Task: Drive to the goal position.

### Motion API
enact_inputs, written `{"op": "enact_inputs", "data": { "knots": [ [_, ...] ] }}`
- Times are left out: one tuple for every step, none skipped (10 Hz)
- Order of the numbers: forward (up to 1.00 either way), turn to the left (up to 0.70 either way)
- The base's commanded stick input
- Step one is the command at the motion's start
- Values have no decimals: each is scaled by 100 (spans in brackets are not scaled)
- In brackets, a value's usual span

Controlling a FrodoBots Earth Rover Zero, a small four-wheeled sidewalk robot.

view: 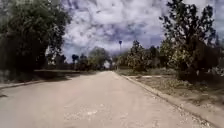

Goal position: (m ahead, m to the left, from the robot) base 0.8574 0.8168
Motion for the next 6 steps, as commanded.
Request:
{"op": "enact_inputs", "data": {
  "knots": [
    [85, 0],
    [85, 0],
    [85, 0],
    [85, 0],
    [85, 0],
    [85, 0]
  ]
}}
